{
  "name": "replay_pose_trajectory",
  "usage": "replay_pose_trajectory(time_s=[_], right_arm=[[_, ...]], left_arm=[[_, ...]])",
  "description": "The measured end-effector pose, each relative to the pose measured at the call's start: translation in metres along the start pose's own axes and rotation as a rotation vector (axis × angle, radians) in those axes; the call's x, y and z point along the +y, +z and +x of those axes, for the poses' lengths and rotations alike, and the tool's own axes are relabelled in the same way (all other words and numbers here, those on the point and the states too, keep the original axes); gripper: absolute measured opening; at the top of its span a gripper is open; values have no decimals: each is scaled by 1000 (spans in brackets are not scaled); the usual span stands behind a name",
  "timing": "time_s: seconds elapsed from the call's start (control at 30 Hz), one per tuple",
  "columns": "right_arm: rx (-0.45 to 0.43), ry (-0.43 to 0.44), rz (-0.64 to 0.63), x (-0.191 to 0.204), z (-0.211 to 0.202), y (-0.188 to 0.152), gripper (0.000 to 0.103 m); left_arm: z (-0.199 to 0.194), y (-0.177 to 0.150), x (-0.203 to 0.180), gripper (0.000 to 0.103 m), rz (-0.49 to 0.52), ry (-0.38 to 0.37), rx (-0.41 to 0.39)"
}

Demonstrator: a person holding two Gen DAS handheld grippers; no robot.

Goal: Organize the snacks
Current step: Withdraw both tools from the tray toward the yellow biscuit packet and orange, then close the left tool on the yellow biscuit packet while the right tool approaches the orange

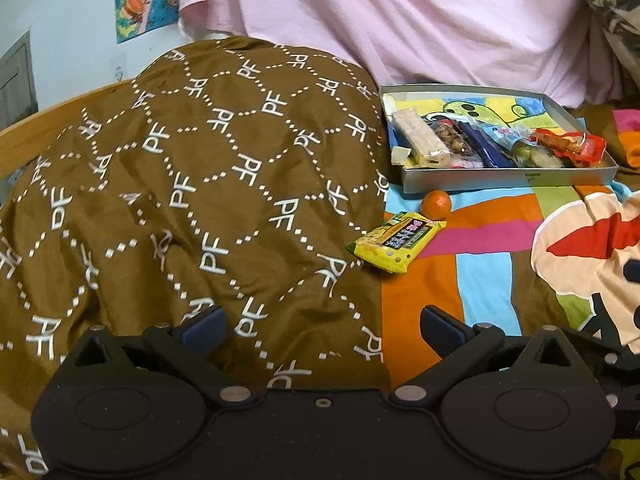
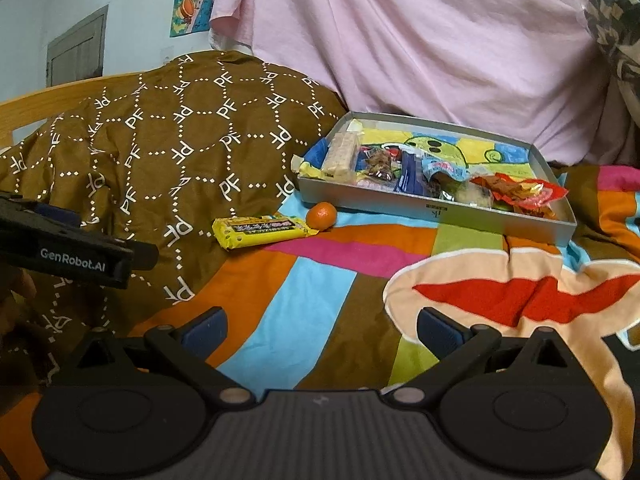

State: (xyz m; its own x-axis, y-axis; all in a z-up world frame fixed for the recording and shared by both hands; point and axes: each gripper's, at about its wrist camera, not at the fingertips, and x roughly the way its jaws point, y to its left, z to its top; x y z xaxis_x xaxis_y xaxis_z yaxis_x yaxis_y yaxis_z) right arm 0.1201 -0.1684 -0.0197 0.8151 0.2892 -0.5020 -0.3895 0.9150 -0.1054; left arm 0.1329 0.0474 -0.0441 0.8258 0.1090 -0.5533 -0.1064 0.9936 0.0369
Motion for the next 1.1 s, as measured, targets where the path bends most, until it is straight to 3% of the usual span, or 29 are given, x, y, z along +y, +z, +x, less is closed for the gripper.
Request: replay_pose_trajectory(time_s=[0.3, 0.67, 0.93, 1.1], right_arm=[[-25, -3, -24, -14, 15, 17, 103], [-57, 17, -72, -30, 43, 32, 103], [-43, 106, -10, -48, 82, 45, 103], [-43, 166, 13, -55, 104, 54, 103]], left_arm=[[14, 18, -14, 102, 63, 2, -17], [39, 40, -35, 102, 226, -21, -58], [67, 46, -42, 102, 350, -81, -32], [85, 48, -42, 102, 376, -116, -13]])
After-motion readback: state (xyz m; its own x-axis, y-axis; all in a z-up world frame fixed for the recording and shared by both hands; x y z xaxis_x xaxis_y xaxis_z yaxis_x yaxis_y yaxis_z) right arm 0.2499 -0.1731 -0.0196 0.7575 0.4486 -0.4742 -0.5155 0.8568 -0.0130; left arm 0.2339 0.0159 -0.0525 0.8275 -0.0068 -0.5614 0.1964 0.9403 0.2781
